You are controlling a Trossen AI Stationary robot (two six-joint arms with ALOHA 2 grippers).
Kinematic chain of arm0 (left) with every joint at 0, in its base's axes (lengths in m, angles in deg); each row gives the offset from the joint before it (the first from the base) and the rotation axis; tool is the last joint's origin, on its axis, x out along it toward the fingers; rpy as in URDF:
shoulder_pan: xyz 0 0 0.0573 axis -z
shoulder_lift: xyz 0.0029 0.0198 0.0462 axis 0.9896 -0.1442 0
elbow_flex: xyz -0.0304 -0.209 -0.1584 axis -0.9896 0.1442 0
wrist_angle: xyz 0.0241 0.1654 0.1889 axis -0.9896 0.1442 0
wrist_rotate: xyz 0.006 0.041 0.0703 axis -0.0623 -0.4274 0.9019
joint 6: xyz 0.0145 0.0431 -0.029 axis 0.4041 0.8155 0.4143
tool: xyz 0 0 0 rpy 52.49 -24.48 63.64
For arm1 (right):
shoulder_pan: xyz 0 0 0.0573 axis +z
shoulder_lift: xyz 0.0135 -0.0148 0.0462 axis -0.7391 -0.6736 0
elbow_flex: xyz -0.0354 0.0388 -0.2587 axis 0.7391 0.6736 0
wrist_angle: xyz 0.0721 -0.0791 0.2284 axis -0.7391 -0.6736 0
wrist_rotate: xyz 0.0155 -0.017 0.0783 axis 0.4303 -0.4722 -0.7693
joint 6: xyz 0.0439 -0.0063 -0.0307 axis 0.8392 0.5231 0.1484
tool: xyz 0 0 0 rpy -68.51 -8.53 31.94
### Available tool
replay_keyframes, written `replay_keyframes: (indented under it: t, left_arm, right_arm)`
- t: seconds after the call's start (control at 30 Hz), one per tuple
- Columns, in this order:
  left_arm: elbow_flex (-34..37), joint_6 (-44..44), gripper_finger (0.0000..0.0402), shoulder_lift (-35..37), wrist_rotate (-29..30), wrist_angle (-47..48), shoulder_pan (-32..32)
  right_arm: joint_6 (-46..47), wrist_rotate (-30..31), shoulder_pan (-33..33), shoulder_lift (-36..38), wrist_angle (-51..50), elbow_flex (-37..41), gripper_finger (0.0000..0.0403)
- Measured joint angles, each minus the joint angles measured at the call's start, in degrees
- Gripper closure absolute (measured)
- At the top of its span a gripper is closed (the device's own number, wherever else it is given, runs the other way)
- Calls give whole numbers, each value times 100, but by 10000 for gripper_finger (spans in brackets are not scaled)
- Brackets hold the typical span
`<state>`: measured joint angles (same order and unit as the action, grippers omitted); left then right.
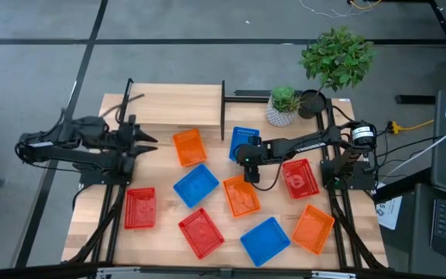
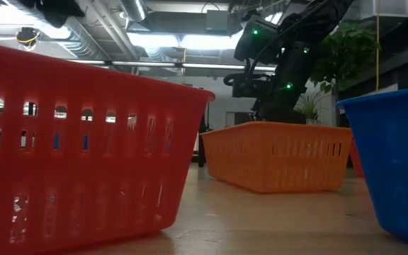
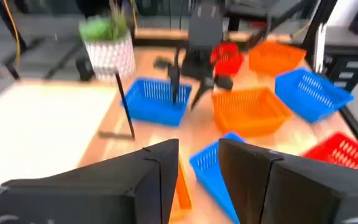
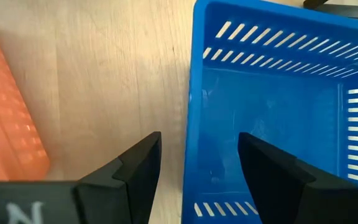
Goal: Stack baskets on shelf by color
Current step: Put the top blue bin on the shelf
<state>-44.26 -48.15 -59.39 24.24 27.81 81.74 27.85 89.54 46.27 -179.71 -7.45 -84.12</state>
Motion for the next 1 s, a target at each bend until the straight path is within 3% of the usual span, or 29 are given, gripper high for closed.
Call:
replay_keyframes:
  t: [0.27, 0.57, 0.8, 1.0]
  left_arm:
    - [810, -78, 295, 13, 1, -700, -1]
    - [984, 48, 295, 17, -1, -817, -1]
    - [984, 49, 295, 17, 0, -795, 0]
    - [984, 49, 295, 14, 1, -790, -2]
  right_arm:
    - [11, -2, 0, 0, 28, 0, 240]
    - [274, 92, 0, 1, 26, -5, 391]
    - [277, 553, 66, 137, -756, -583, 400]
    - [257, 902, 232, 166, -1877, -1622, 401]
